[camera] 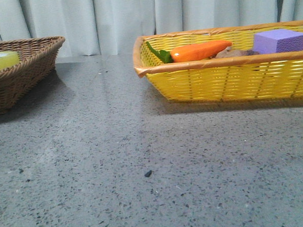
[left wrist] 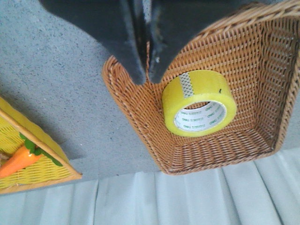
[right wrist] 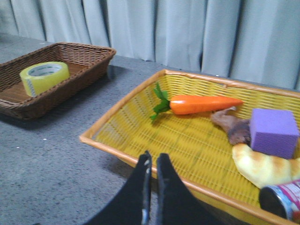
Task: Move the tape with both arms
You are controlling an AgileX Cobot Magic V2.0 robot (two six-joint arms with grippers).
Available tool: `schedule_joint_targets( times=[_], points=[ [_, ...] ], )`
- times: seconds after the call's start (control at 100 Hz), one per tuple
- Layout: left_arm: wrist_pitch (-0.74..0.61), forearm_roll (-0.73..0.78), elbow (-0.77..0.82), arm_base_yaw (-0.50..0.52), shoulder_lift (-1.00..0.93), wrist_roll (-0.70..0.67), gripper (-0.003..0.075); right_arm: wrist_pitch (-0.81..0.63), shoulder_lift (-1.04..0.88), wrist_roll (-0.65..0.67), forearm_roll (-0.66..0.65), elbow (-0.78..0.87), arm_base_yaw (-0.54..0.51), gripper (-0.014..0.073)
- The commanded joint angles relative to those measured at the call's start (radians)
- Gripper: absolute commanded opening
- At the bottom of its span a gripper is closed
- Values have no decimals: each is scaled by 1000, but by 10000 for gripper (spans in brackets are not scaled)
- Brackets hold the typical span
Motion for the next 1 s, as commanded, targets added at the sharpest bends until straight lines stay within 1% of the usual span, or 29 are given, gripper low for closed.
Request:
schedule_joint_targets(
  times=[0.0, 0.13, 0.19, 0.29, 0.36, 0.5, 0.99],
  points=[
    [-94, -29, 37, 1, -89, -1, -20, -21, -33, 30, -86, 11, -1, -67],
    [-98, -42, 126, 1, -211, -1, -20, -5, -98, 79, -159, 62, -1, -67],
    [-98, -51, 158, 1, -267, -1, -20, 36, -128, 112, -175, 77, -1, -67],
    [-96, -46, 209, 1, -338, -1, -20, 114, -158, 118, -195, 81, -1, -67],
    [-94, -48, 225, 1, -376, -1, -20, 145, -177, 122, -241, 84, -1, -67],
    [-91, -48, 226, 1, -412, -1, -20, 145, -205, 122, -346, 87, -1, -67],
    [-91, -48, 226, 1, -412, -1, -20, 145, -210, 122, -350, 87, -1, -67]
  ],
)
